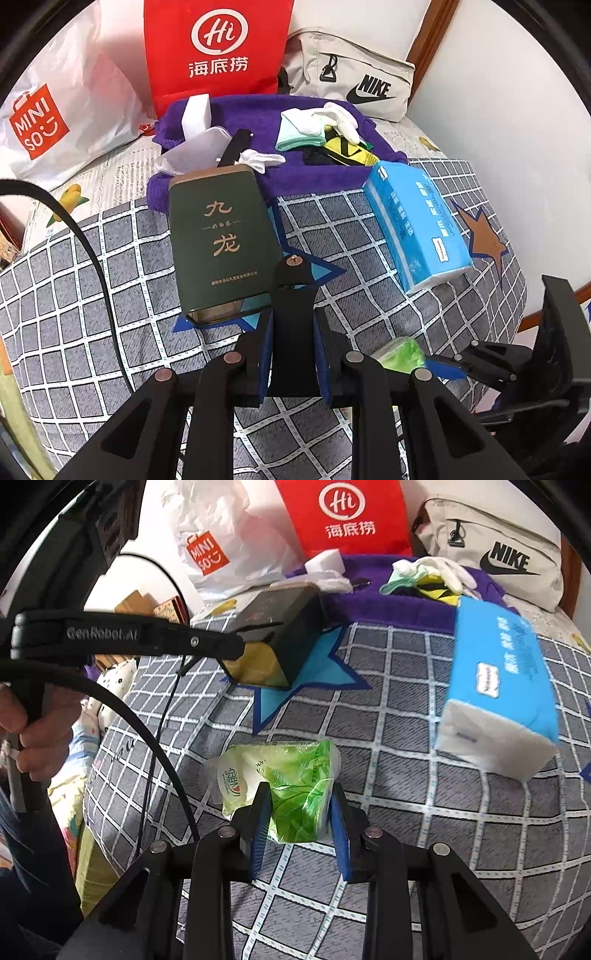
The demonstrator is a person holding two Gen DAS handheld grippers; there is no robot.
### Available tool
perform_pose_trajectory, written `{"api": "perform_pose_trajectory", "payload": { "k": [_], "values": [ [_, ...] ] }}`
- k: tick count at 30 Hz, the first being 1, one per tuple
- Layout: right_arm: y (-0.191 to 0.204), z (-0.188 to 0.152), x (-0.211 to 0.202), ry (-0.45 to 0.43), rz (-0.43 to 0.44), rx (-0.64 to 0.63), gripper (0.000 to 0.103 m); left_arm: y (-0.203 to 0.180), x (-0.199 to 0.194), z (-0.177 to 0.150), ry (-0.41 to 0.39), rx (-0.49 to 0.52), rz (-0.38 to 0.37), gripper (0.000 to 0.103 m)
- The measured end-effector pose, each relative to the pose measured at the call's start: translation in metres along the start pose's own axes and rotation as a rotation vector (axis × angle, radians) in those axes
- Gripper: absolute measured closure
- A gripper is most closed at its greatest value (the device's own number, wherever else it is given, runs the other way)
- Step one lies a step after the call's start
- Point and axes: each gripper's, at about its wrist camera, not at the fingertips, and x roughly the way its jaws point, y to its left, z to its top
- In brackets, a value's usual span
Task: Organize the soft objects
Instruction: 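Lift the green tissue packet and carry it over the towel with the right tool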
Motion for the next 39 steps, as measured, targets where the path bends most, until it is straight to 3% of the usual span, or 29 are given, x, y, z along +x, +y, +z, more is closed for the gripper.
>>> {"api": "perform_pose_trajectory", "payload": {
  "k": [20, 39],
  "values": [
    [-0.035, 0.063, -0.048, -0.099, -0.013, 0.002, 0.072, 0.01, -0.02, 0.039, -0.091, -0.041, 0.008, 0.083],
    [-0.102, 0.161, -0.024, -0.154, -0.034, 0.035, 0.072, 0.039, 0.003, 0.107, -0.119, -0.068, 0.023, 0.083]
  ]
}}
